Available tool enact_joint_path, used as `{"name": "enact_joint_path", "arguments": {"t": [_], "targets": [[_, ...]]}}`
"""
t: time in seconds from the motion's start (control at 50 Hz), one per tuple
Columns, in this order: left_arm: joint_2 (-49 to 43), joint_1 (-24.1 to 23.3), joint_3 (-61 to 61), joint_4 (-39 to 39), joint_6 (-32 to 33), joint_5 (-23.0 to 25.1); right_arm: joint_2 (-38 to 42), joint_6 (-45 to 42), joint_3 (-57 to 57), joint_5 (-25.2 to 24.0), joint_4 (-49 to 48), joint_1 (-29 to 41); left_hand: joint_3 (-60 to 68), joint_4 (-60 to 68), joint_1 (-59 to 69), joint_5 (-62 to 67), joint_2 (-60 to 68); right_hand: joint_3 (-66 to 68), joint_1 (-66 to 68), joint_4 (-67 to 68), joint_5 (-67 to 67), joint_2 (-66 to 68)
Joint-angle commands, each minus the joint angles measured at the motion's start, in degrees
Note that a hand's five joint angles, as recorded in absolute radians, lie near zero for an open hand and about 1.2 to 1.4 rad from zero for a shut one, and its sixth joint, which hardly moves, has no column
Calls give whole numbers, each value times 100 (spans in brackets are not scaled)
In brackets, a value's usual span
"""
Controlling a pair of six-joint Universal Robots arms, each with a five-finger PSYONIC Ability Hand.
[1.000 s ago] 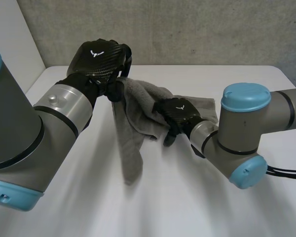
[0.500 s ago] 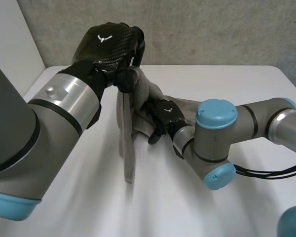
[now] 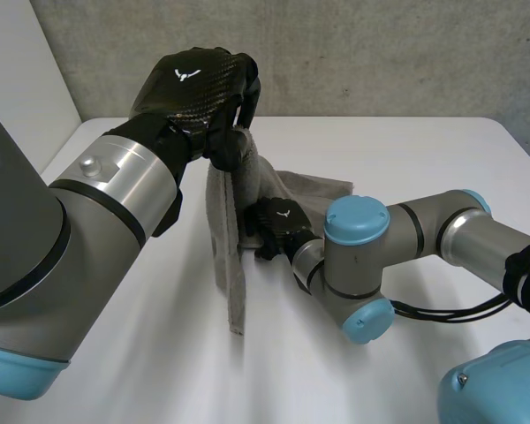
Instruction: Fold the towel.
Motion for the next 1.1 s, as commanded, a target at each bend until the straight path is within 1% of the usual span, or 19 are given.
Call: {"name": "enact_joint_path", "arguments": {"t": [0.02,0.04,0.08,0.18,0.28,0.32,0.34,0.44,0.48,0.54,0.58,0.6,0.64,0.76,0.8,0.88,0.98,1.02,1.1], "targets": [[5,0,3,-5,-58,9,164,37,-239,-34,51,-4,-862,-738,-340,-1480,-683,1827,1792,1872,1820,2206],[5,0,3,4,-58,9,173,46,-265,-34,51,-4,-862,-738,-340,-1480,-683,2576,2541,2622,2569,2956],[5,0,3,-5,-58,9,164,55,-300,-34,59,-12,-862,-738,-340,-1480,-683,3094,3059,3140,3087,3474],[5,53,3,4,-58,9,-55,64,-283,-25,86,-83,-862,-738,-340,-1480,-683,3099,3064,3145,3092,3479],[-4,150,20,12,-41,9,-802,46,-37,-69,147,-179,-862,-738,-340,-1480,-683,3099,3064,3145,3092,3479],[-4,324,20,21,-15,17,-1275,20,208,-209,331,-634,-862,-738,-340,-1480,-683,3099,3064,3145,3092,3479],[-4,326,20,21,-15,17,-1277,20,210,-210,332,-636,-862,-738,-340,-1480,-683,3099,3064,3145,3092,3479],[-21,730,20,21,-23,26,-1971,-42,544,-684,692,-1375,-862,-738,-340,-1480,-683,3099,3064,3145,3092,3479],[-91,914,20,30,-23,35,-2461,-321,683,-1025,1068,-1768,-862,-738,-340,-1480,-683,3099,3064,3145,3092,3479],[-127,941,12,30,-6,35,-2622,-560,763,-1238,1325,-1902,-862,-738,-340,-1480,-683,3099,3064,3145,3092,3479],[-275,941,3,13,12,35,-2893,-1164,842,-1553,1981,-2182,-862,-738,-340,-1480,-683,3099,3064,3145,3092,3479],[-276,941,3,12,12,35,-2894,-1167,842,-1555,1984,-2183,-862,-738,-340,-1480,-683,3099,3064,3145,3092,3479],[-469,958,3,-23,21,35,-3087,-1770,974,-1870,2649,-2192,-862,-738,-340,-1480,-683,3099,3064,3145,3092,3479],[-777,923,-15,-75,117,35,-3632,-2406,1141,-1906,3030,-2254,-862,-738,-340,-1480,-683,3099,3064,3145,3092,3479],[-987,915,-32,-163,371,26,-3948,-2590,1141,-1871,3065,-2254,-862,-738,-340,-1480,-683,3099,3064,3145,3092,3479],[-1243,941,-50,-207,776,26,-4028,-2740,1097,-1880,3171,-2289,-862,-738,-340,-1480,-683,3099,3064,3145,3092,3479],[-1779,967,29,-198,1383,17,-3799,-3276,1088,-1801,3294,-2429,-862,-738,-340,-1480,-683,3099,3064,3145,3092,3479],[-2173,1020,239,-172,1707,-26,-3432,-3696,905,-1512,3312,-2333,-862,-738,-340,-1480,-683,3099,3064,3145,3092,3479],[-2551,1107,686,-181,1883,-62,-2967,-3987,563,-1117,3268,-2202,-862,-738,-340,-1480,-683,3099,3064,3145,3092,3479]]}}
